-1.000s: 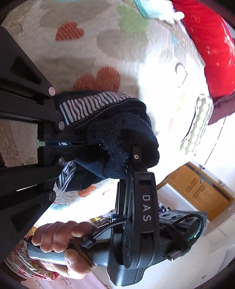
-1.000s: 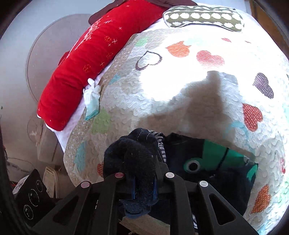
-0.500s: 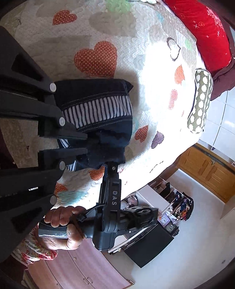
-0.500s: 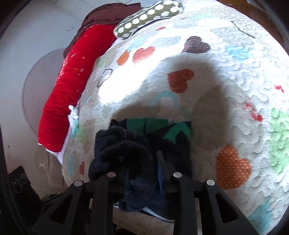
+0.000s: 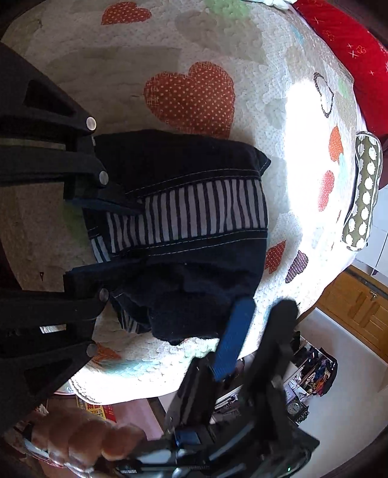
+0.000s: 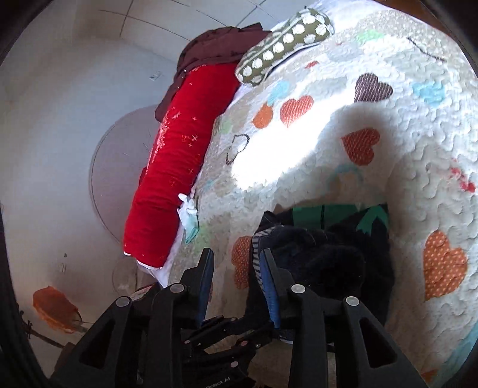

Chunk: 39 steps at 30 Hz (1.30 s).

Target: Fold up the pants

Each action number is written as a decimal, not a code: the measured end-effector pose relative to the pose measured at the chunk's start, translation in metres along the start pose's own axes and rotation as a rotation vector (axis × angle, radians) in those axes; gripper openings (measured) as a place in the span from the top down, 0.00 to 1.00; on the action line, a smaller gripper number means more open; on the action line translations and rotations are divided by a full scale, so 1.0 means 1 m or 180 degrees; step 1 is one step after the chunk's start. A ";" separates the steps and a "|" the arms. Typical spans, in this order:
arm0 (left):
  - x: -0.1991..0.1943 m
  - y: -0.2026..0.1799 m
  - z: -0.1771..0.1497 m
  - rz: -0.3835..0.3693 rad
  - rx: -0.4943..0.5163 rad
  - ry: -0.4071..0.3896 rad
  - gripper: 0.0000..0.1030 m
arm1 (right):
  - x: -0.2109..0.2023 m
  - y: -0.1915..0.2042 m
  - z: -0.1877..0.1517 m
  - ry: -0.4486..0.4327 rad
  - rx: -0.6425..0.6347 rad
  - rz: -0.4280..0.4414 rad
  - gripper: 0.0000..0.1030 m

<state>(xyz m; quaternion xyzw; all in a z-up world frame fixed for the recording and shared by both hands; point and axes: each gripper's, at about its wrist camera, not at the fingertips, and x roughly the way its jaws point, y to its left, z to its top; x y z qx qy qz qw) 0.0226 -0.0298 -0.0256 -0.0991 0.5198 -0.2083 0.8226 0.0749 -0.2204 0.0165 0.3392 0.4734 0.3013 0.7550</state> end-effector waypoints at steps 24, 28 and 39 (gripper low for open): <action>-0.046 -0.025 -0.011 0.0904 0.0437 -0.0503 0.55 | 0.003 -0.041 -0.033 -0.0524 -0.0302 -0.1284 0.62; -0.046 -0.022 -0.013 0.0986 0.0405 -0.0486 0.55 | 0.003 -0.036 -0.038 -0.0545 -0.0405 -0.1417 0.58; -0.047 -0.015 -0.014 0.0880 0.0301 -0.0439 0.55 | -0.007 -0.043 -0.049 -0.0586 -0.0351 -0.1431 0.44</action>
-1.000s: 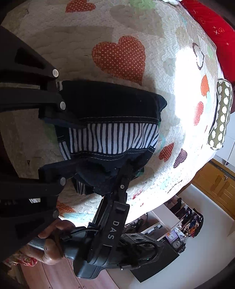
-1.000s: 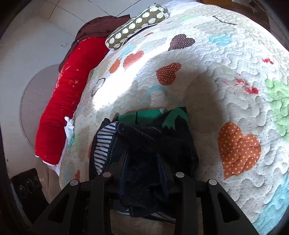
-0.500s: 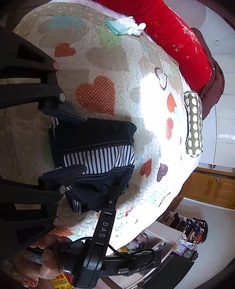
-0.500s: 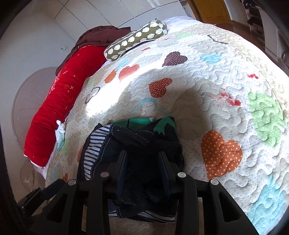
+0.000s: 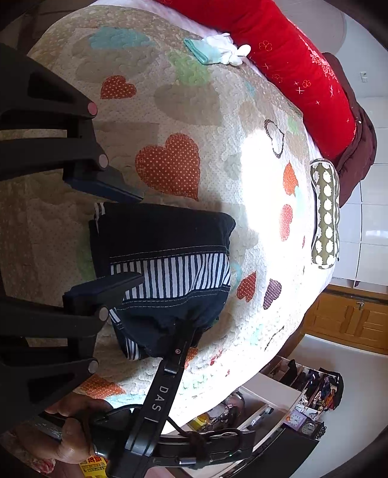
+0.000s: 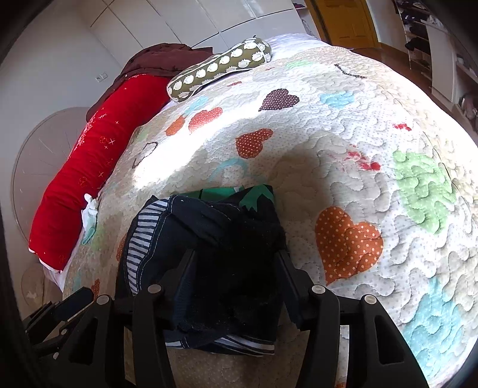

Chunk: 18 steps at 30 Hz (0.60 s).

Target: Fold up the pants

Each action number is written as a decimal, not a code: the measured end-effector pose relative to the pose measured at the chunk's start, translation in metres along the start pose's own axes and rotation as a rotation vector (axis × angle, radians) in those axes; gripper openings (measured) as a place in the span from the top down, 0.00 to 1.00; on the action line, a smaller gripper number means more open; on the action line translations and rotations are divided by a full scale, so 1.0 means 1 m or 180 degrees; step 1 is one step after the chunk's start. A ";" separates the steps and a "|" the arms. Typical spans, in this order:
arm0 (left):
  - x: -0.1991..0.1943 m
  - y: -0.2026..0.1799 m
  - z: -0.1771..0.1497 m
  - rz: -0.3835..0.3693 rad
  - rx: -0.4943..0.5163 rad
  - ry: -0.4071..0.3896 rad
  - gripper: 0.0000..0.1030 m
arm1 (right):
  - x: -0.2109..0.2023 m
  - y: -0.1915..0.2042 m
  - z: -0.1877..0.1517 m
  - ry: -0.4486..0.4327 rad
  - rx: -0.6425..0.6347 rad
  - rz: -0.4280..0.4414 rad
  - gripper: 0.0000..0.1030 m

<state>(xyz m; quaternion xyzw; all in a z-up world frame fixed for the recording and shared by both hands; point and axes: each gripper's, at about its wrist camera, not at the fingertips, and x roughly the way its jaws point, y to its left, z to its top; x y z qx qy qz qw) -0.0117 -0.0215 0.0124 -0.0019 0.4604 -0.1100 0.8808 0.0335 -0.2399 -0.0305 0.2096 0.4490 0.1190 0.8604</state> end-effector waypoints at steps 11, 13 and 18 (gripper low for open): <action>0.015 0.050 0.017 -0.0381 -0.0507 0.0007 0.51 | -0.030 -0.038 0.001 -0.0251 0.0314 0.0071 0.32; 0.023 0.056 0.021 -0.0508 -0.0570 0.0037 0.43 | -0.024 -0.043 0.000 -0.0222 0.0416 0.0230 0.29; 0.053 0.063 0.030 -0.0943 -0.0625 0.0209 0.36 | 0.000 -0.051 0.004 -0.0043 0.0632 0.0517 0.26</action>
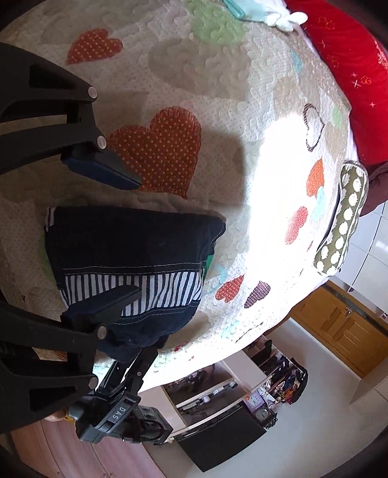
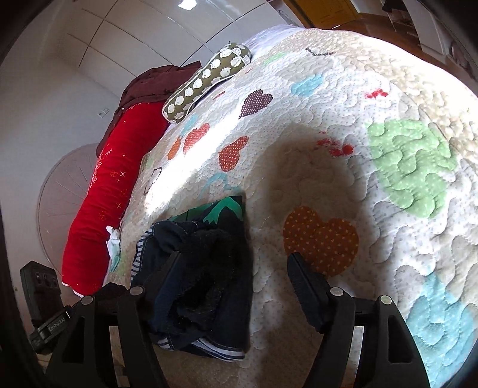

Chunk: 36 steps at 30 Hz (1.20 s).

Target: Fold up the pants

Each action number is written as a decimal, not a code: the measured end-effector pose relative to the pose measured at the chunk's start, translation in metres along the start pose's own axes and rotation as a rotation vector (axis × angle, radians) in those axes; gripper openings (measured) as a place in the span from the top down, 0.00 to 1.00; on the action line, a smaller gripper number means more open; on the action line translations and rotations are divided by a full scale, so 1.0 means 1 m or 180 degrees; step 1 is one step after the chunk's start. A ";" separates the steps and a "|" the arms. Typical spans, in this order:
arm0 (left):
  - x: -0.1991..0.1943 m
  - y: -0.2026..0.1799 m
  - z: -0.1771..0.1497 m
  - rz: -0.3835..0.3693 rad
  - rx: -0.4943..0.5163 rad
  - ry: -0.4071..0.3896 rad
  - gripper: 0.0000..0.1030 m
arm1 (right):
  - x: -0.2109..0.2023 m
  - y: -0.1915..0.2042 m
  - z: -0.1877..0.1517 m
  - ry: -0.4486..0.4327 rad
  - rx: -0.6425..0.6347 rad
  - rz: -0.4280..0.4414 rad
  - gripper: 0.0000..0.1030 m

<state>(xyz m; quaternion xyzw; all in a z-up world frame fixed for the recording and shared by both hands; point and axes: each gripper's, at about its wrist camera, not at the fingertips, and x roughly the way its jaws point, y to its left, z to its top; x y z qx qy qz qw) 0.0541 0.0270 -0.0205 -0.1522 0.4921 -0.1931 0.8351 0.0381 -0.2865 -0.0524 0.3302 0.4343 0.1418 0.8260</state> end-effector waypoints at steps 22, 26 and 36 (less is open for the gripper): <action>0.040 -0.020 0.014 -0.0567 -0.0107 0.0316 0.80 | 0.036 0.029 0.007 0.0191 -0.0333 0.0143 0.71; 0.025 -0.025 0.022 -0.0577 -0.0070 0.0193 0.80 | 0.030 0.040 0.014 0.0185 -0.0361 0.0242 0.72; 0.014 -0.012 0.080 -0.0520 -0.0139 -0.0051 0.80 | 0.040 0.083 0.057 0.0100 -0.0610 0.0289 0.72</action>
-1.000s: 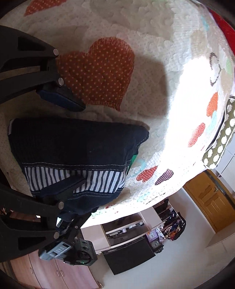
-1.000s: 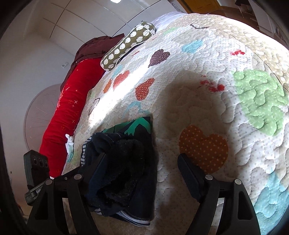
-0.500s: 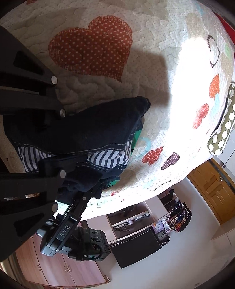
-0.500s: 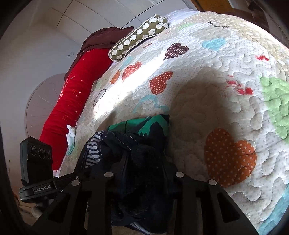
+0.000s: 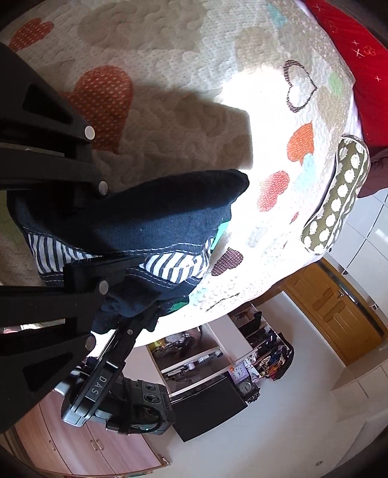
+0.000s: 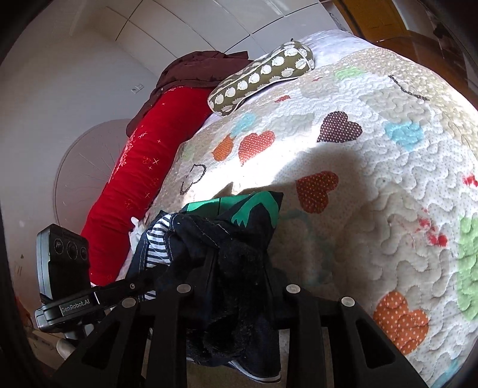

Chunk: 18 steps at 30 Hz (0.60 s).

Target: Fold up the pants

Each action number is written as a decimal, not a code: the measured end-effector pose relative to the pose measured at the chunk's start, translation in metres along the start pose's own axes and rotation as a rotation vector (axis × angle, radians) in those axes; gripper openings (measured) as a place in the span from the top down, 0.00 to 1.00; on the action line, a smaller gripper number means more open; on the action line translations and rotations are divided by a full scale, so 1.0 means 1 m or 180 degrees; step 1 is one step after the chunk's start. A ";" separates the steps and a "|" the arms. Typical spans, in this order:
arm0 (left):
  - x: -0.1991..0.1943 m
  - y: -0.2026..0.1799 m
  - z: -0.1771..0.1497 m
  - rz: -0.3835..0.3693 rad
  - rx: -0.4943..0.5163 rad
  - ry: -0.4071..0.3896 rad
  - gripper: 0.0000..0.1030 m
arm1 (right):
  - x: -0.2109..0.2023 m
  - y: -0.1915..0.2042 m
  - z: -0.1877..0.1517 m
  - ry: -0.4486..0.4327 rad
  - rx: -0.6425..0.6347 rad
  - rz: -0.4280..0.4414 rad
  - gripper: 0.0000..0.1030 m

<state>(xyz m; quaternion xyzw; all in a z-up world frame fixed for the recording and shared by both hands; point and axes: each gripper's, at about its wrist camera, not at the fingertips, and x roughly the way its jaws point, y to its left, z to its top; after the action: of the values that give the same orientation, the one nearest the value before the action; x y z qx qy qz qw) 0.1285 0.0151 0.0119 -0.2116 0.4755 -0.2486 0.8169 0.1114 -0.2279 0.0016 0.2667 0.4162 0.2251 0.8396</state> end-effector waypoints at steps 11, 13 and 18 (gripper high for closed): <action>0.040 0.021 0.052 0.0251 -0.0011 0.0019 0.80 | 0.051 -0.005 0.049 0.0007 -0.0012 -0.0189 0.72; 0.048 0.028 0.054 0.0331 -0.0027 0.0051 0.80 | 0.058 -0.009 0.053 0.0028 0.0005 -0.0218 0.72; 0.063 0.044 0.057 0.0410 -0.0111 0.0116 0.79 | 0.076 -0.018 0.059 0.0091 -0.0021 -0.0335 0.72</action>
<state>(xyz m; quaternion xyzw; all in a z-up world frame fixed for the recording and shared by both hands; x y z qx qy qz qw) 0.2144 0.0174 -0.0304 -0.1902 0.5071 -0.1910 0.8187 0.2044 -0.2113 -0.0234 0.2384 0.4409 0.1858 0.8451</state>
